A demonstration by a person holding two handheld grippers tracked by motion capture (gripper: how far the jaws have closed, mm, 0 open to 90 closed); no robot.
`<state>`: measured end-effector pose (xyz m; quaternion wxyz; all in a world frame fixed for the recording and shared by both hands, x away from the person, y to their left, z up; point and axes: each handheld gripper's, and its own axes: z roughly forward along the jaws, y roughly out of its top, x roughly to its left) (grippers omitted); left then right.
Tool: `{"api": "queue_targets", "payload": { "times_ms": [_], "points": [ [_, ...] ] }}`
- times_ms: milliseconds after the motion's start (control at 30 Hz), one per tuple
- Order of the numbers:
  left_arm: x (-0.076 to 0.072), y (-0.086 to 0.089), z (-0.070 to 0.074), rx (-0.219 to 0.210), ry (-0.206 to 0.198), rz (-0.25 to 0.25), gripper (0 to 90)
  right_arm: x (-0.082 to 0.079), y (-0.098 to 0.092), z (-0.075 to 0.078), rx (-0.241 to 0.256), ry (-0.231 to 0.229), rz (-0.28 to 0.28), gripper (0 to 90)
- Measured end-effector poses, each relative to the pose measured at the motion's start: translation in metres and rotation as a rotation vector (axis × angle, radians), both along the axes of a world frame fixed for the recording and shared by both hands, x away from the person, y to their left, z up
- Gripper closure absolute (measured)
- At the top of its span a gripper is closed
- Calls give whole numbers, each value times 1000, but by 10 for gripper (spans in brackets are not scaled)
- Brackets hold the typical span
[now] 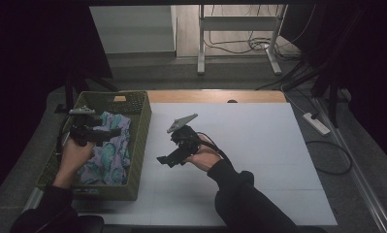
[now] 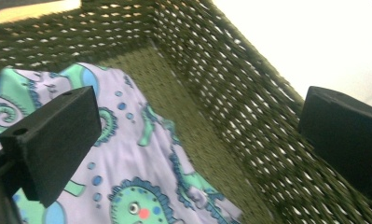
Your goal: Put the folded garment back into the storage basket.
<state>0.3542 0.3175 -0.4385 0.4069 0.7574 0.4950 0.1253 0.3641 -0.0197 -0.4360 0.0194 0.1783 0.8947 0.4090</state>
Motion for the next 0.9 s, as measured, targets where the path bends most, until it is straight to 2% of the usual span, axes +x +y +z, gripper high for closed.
{"api": "queue_targets", "payload": {
  "times_ms": [167,500,667,800,900],
  "points": [
    [-10,-8,-1,-7,-9,-13,0,-4,-15,-2,-5,-11,-14,0],
    [-36,-22,7,29,-16,-13,0,-10,-55,0,26,1,-64,0],
    [-50,-28,6,41,-15,-32,0,-16,-82,-2,20,13,-103,0],
    [-63,-29,8,32,-35,-12,0,-21,-105,-6,8,20,-136,0],
    [-72,-31,10,32,-40,-18,0,-25,-124,-9,6,17,-162,0]
  ]
}}
